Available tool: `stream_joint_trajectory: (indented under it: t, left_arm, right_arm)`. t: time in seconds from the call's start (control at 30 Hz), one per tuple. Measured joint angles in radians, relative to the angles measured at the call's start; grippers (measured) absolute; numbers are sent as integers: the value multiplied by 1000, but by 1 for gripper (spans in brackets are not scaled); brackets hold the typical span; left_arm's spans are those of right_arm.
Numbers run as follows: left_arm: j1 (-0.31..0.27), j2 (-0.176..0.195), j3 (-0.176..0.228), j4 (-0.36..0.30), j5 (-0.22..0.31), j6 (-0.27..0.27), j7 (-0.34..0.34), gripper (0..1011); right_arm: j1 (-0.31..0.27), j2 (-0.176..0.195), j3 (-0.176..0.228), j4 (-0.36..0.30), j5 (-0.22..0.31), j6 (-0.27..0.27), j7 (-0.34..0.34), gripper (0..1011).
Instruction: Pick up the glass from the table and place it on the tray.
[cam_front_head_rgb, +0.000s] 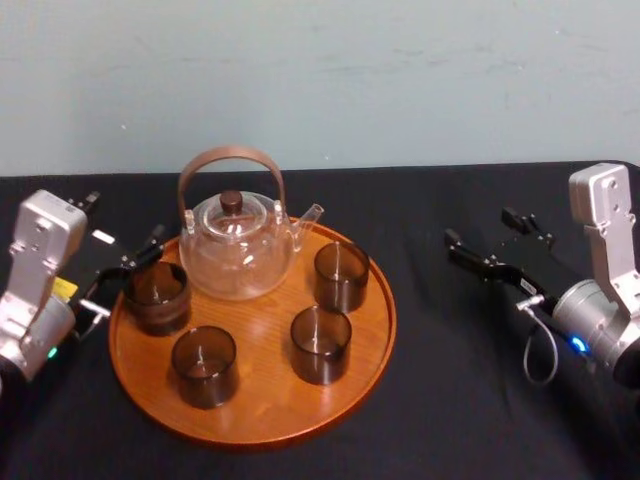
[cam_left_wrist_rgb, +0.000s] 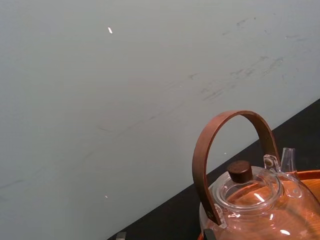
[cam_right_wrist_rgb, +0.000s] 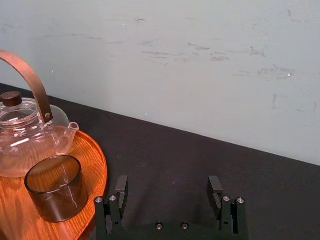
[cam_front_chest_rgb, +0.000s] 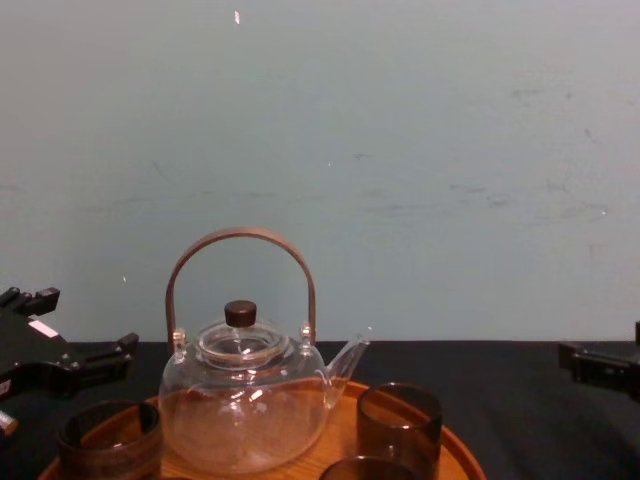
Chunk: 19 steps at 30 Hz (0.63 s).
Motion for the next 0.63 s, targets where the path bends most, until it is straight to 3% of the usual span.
stream_joint_trajectory:
  t: [0.63]
  left_arm:
    - [0, 0, 0, 0, 0, 0, 0, 1001]
  right_arm:
    - [1, 4, -3, -3, 3, 0, 2, 1002]
